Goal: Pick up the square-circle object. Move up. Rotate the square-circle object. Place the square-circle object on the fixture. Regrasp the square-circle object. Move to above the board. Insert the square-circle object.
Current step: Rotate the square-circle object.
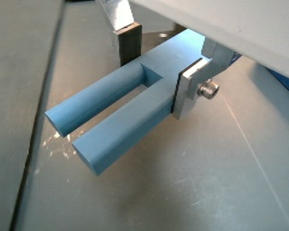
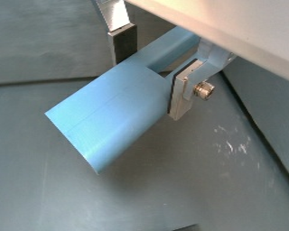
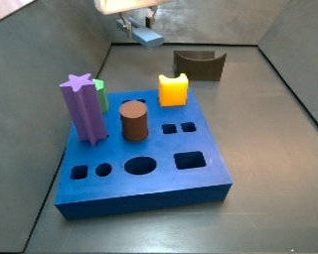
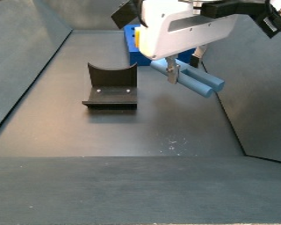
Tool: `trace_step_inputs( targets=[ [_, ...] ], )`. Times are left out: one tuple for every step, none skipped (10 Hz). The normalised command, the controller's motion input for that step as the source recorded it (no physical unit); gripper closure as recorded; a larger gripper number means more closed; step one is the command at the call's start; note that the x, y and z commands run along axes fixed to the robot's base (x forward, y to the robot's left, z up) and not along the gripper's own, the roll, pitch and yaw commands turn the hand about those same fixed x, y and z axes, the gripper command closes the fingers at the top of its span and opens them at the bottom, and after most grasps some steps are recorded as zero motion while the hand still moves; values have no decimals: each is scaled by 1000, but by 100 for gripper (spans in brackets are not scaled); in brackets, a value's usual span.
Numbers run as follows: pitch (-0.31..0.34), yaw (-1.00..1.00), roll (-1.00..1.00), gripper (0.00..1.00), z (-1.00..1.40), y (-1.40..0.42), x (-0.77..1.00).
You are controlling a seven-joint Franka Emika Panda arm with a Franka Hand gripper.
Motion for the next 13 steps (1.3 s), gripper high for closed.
trace_step_inputs(
  targets=[
    [-14,-1000,1,100,-29,15,8],
    [-15,-1000,1,100,-29,15,8],
    [-18,-1000,2,100,-29,16,7],
    [-20,-1000,2,100,-29,15,7],
    [-24,-1000,2,100,-29,16,6],
    [-31,-944,3,100,-30,16,6],
    [-30,-694,2,100,-30,16,5],
    [-29,-412,2,100,-30,15,4],
    [-29,-272,2,100,-30,15,4],
    [-29,-209,2,100,-30,15,4],
    [0,0,0,100,-1000,0,0],
    [-4,16,1,100,-1000,1,4],
    [-16,19,-4,100,-1000,2,21]
  ],
)
